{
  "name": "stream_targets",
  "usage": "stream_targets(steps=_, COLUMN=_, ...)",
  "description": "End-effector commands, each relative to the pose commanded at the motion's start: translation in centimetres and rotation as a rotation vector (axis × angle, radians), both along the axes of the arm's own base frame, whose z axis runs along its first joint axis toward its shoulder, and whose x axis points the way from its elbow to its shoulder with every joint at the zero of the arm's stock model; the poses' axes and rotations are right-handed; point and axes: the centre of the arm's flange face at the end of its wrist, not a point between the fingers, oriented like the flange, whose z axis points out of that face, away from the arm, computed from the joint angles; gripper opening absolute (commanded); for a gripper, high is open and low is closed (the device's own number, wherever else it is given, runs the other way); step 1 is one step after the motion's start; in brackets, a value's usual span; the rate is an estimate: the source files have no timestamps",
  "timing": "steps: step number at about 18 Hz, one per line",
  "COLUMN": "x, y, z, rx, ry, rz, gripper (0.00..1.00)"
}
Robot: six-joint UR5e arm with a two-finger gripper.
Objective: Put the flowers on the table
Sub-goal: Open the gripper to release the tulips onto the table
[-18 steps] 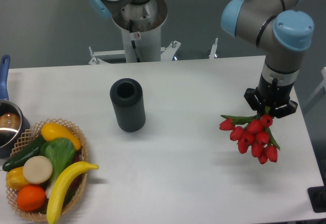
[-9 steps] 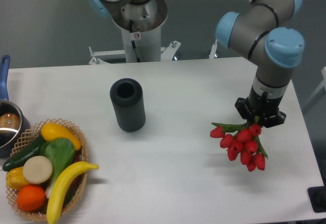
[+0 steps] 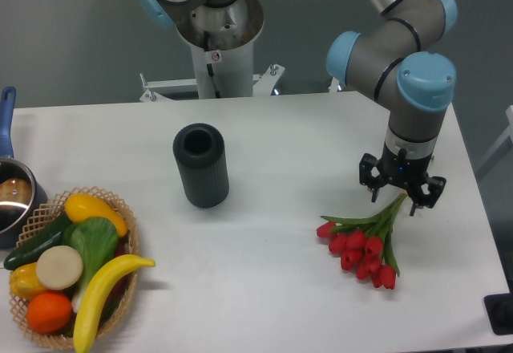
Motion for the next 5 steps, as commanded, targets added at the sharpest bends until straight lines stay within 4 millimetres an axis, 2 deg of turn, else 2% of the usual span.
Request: stream_targets(steps=5, x=-0.82, y=-1.06, z=0.05, rx=0.002, ry=0.006, rz=0.018, gripper=1.0)
